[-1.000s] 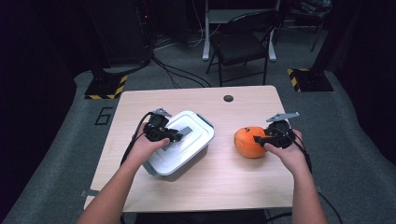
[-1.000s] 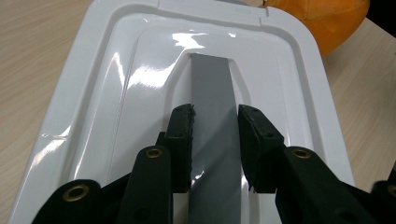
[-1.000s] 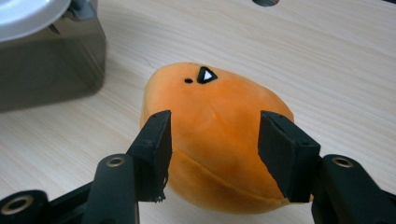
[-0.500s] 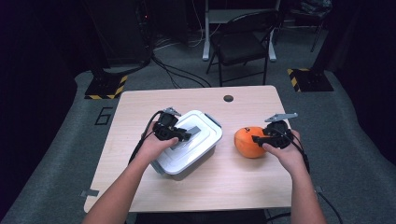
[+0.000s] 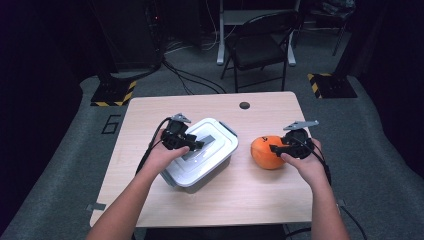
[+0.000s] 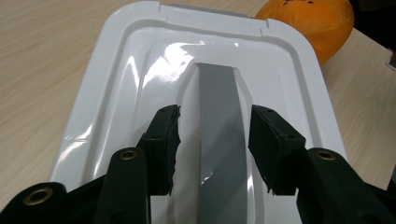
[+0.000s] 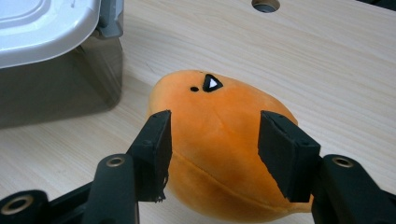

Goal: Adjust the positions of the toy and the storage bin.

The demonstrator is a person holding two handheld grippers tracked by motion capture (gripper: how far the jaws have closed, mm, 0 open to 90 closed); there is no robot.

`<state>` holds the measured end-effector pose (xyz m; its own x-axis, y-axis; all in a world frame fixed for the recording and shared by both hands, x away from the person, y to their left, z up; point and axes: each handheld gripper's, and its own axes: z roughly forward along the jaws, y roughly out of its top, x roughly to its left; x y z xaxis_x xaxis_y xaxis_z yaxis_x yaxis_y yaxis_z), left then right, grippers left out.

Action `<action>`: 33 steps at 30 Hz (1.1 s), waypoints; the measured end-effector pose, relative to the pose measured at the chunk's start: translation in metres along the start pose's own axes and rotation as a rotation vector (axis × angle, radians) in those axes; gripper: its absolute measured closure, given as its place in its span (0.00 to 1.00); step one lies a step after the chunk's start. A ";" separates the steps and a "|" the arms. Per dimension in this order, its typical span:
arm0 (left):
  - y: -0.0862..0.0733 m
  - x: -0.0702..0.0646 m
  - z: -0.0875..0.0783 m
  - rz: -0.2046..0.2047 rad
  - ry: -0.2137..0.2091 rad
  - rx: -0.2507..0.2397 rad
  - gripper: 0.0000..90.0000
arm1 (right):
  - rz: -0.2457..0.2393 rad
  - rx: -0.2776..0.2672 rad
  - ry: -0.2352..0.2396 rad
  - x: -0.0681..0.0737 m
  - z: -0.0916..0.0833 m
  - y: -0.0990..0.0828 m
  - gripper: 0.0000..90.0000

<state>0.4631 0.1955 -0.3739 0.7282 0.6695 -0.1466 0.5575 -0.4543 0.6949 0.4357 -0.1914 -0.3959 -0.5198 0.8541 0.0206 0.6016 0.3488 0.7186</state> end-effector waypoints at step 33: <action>-0.026 0.034 -0.050 -0.080 0.055 -0.086 0.59 | -0.003 0.000 -0.010 0.007 0.003 0.000 0.49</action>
<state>0.4532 0.2591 -0.3613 0.6583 0.7340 -0.1669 0.5753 -0.3477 0.7404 0.4337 -0.1840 -0.3982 -0.5151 0.8571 0.0114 0.6002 0.3511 0.7187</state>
